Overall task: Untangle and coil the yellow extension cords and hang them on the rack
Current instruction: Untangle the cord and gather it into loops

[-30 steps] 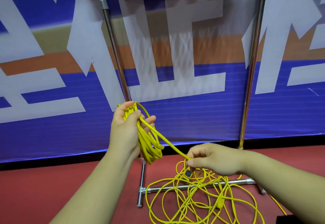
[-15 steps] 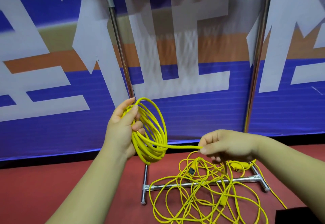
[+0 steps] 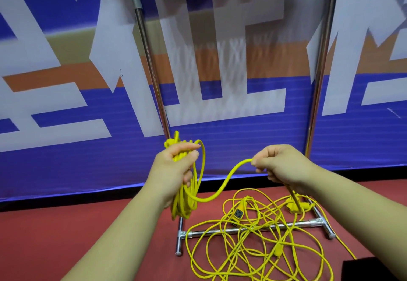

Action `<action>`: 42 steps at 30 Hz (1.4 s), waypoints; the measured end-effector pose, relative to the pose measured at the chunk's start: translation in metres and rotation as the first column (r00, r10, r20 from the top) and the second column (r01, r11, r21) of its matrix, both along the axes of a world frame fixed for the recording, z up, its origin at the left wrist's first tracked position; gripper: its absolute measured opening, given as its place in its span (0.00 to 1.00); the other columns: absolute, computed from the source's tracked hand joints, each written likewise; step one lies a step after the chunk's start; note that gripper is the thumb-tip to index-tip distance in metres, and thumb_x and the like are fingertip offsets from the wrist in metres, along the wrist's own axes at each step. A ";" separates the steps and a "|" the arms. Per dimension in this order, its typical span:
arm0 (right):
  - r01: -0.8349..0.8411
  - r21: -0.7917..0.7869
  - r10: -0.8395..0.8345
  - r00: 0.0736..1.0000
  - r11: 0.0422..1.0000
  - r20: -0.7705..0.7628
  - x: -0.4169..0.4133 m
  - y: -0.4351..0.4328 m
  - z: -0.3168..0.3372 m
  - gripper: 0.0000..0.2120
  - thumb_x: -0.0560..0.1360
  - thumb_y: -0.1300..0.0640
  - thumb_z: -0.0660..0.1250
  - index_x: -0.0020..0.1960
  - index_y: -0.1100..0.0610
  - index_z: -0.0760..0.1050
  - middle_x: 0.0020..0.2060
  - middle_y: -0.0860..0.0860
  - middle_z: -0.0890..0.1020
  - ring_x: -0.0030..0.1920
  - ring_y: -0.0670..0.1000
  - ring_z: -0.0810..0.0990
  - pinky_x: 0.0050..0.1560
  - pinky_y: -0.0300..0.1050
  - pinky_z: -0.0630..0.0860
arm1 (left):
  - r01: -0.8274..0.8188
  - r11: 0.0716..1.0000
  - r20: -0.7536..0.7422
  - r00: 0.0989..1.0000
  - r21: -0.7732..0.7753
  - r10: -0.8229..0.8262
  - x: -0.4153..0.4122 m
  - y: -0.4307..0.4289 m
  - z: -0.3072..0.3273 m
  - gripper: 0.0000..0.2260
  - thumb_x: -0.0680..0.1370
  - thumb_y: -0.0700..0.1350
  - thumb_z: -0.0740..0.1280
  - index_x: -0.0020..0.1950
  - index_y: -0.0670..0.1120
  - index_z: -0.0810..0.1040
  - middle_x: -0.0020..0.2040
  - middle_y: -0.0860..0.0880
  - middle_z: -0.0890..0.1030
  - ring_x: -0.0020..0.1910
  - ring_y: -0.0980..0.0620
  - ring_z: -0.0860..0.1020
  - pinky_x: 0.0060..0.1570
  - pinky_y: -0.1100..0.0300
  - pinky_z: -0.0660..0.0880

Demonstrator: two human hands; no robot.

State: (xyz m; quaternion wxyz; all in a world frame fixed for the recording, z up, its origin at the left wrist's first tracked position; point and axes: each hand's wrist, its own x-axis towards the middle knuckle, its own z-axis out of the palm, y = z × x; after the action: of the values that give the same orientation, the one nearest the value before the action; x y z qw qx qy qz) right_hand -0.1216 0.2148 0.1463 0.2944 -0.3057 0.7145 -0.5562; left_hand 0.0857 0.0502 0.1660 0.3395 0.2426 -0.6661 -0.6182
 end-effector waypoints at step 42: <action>-0.115 0.095 0.089 0.967 0.989 0.237 -0.015 0.016 0.001 0.05 0.78 0.61 0.68 0.51 0.62 0.80 0.34 0.55 0.82 0.30 0.49 0.81 0.33 0.42 0.80 | -0.432 0.900 0.066 0.901 0.061 0.428 -0.008 -0.070 -0.070 0.08 0.80 0.41 0.69 0.58 0.46 0.82 0.32 0.45 0.71 0.23 0.50 0.68 0.27 0.59 0.68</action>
State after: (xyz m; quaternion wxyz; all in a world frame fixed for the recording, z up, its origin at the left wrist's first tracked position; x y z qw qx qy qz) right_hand -0.1367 0.2309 0.1470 0.4201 -0.2587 0.6875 -0.5328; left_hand 0.0781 -0.0202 0.0957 0.4412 0.4118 -0.5814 -0.5457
